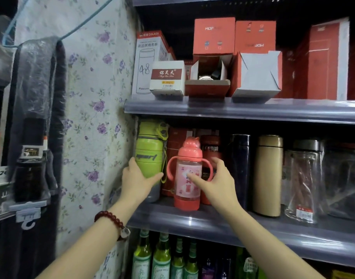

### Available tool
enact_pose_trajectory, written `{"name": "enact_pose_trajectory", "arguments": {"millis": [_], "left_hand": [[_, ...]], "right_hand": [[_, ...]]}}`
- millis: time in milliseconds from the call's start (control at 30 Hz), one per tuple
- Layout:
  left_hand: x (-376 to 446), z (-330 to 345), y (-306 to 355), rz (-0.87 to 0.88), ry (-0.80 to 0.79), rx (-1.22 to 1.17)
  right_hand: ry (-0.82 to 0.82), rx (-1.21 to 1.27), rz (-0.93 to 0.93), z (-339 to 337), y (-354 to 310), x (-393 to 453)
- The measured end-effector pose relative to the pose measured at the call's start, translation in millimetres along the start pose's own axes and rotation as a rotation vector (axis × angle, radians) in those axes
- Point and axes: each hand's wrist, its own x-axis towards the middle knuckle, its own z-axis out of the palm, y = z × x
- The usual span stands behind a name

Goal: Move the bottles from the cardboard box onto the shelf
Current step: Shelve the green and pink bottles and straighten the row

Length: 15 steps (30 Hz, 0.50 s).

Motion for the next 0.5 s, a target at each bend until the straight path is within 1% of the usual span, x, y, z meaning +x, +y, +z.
{"name": "enact_pose_trajectory", "arguments": {"millis": [100,167,300,367,500], "left_hand": [[10.2,7.3,-0.6,-0.055,0.022,0.002],[13.6,8.0,-2.4,-0.066,0.042,-0.025],[13.6,8.8,-9.6,-0.039,0.112,-0.036],[14.4,9.0,-11.8,-0.054,0.146,-0.042],[20.3,6.2,-19.3,-0.013,0.163,-0.037]], "right_hand": [[-0.030,0.034,0.022,15.8,-1.7,3.7],[-0.008,0.037,0.038,22.5,-1.4,7.2],[0.022,0.062,0.044,28.2,0.4,9.6],[0.042,0.072,0.039,31.4,0.7,9.2],[0.041,0.083,0.044,37.8,-0.5,10.0]]}}
